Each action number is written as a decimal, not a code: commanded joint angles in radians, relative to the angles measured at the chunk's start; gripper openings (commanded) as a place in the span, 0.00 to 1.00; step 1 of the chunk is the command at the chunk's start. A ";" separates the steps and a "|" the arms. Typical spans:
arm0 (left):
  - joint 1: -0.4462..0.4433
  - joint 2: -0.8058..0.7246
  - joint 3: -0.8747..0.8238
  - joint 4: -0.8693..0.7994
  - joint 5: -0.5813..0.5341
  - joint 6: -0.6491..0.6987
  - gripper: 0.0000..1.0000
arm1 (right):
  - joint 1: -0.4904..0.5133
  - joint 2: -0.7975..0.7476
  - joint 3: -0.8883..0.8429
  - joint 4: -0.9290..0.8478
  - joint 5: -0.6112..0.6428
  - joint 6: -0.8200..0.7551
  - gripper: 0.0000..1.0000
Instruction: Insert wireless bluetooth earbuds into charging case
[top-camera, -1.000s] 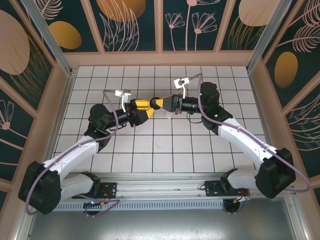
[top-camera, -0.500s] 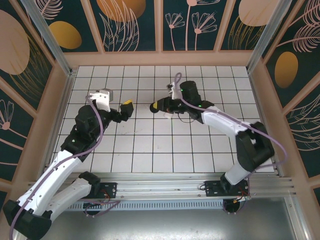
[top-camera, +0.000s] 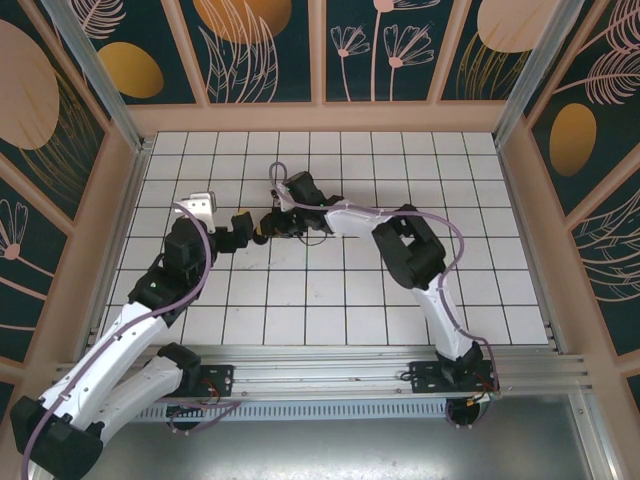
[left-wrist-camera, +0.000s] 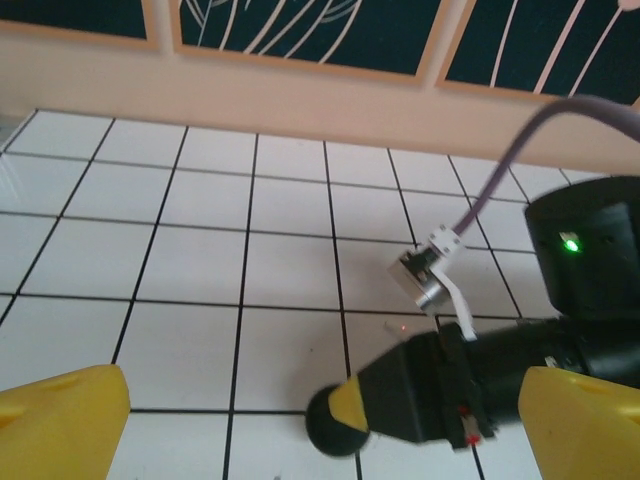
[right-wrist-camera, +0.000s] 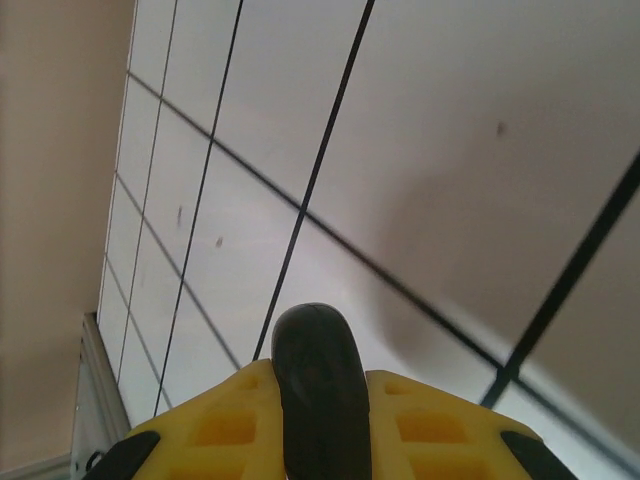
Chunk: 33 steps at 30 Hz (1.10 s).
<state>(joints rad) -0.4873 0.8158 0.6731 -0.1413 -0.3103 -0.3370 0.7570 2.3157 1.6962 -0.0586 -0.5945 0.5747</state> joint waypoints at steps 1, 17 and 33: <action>-0.002 -0.018 -0.043 0.025 0.036 -0.028 0.98 | -0.003 0.062 0.137 -0.040 0.022 -0.019 0.15; -0.002 -0.007 -0.084 0.071 0.073 -0.010 0.99 | 0.018 0.238 0.506 -0.335 0.147 -0.050 0.51; -0.002 0.062 -0.043 0.058 0.168 0.004 0.99 | -0.049 -0.290 -0.004 -0.380 0.520 -0.041 0.54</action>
<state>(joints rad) -0.4873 0.8524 0.6010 -0.1047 -0.2008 -0.3485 0.7502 2.1540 1.7981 -0.4438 -0.1844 0.4866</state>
